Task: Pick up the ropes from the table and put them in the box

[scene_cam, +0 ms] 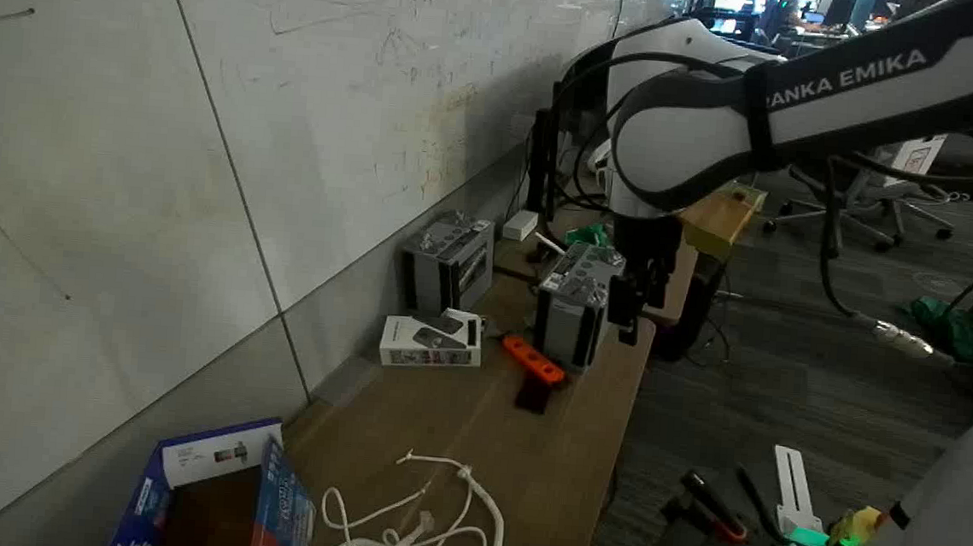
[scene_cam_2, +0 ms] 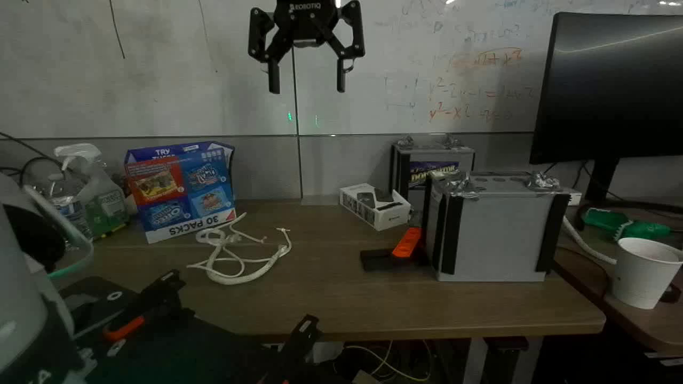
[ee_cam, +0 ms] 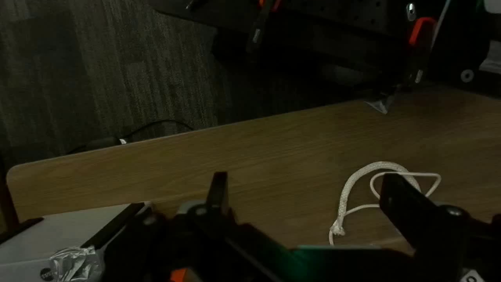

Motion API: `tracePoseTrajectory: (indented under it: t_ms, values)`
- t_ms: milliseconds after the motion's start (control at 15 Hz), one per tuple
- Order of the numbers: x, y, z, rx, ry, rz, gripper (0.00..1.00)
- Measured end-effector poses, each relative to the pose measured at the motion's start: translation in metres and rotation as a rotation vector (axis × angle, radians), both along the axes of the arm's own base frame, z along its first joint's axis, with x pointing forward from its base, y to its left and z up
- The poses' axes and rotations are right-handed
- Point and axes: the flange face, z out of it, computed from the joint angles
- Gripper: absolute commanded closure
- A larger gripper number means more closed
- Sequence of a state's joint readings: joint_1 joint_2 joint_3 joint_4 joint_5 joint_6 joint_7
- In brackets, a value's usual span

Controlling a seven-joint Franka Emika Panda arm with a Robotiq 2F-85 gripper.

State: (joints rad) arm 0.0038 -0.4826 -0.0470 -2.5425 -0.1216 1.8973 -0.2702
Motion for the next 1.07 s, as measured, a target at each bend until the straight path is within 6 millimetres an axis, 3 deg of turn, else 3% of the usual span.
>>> tracePoseTrajectory:
  t_ms: [467, 733, 867, 1067]
  values:
    - [0.002, 0.000, 0.005, 0.000, -0.011, 0.000, 0.00]
    - [0.006, 0.004, -0.005, 0.000, -0.039, 0.011, 0.00]
    - [0.015, 0.018, -0.019, 0.002, -0.101, 0.051, 0.00]
    - [0.026, 0.057, -0.053, 0.008, -0.170, 0.165, 0.00]
